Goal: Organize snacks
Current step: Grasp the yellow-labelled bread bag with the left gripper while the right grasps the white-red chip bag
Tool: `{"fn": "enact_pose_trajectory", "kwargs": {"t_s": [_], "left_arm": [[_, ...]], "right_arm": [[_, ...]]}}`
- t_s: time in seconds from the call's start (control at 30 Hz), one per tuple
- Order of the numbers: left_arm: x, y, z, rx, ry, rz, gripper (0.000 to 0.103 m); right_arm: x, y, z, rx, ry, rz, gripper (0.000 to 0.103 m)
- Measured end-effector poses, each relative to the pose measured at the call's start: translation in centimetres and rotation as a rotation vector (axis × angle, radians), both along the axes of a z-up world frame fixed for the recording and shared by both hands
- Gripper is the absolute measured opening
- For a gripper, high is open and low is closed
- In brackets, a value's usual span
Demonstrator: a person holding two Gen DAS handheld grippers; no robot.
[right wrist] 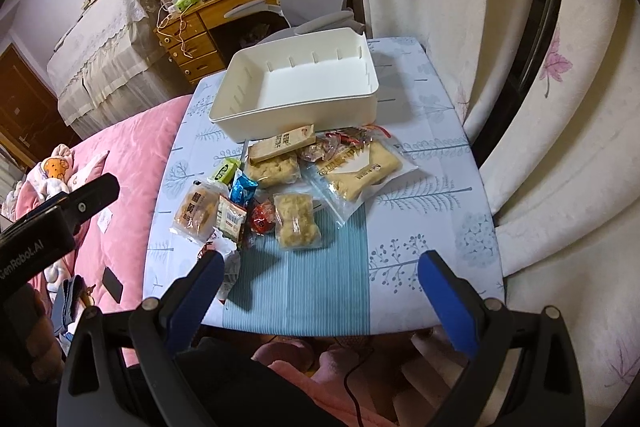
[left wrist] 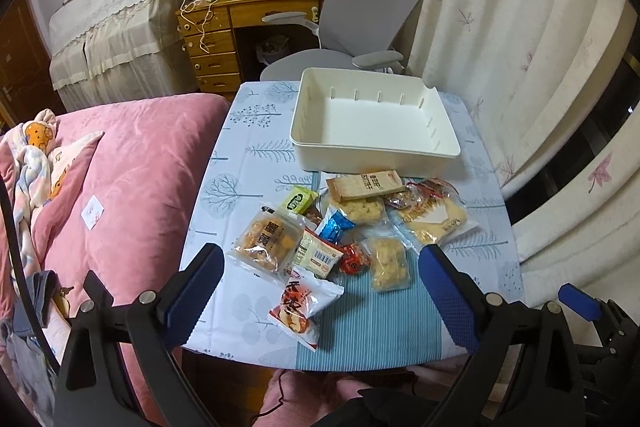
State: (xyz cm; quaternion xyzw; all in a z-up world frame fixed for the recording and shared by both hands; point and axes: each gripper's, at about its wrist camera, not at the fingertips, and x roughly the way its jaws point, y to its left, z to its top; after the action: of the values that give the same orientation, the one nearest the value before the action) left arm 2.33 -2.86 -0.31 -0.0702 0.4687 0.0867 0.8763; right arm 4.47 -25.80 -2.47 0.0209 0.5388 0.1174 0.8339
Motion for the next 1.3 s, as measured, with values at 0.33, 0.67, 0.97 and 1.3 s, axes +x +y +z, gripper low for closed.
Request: {"fn": "enact_pose_trajectory", "kwargs": {"t_s": [0.33,0.67,0.97,1.3], "left_arm": [[0.6,3.1,0.5,-0.005,-0.04,-0.004,0.097],[3.4,8.9,-1.6,-0.042,0.014,-0.151,0.097],[7.2,12.2,-6.3,-0.063,0.155,-0.353,0.097],[11.3,13.7,-13.8,-0.116,0.325,-0.5,0.097]], "right_arm": [[1.2,1.7,0.0,-0.001,-0.01,-0.017,0.098],[1.3,6.3,-0.7,-0.008,-0.029,-0.13,0.098],[0.1,11.1,-3.4,-0.015,-0.03,-0.268,0.098],[-0.9,15.6,-8.3,-0.034,0.006,-0.38,0.098]]}}
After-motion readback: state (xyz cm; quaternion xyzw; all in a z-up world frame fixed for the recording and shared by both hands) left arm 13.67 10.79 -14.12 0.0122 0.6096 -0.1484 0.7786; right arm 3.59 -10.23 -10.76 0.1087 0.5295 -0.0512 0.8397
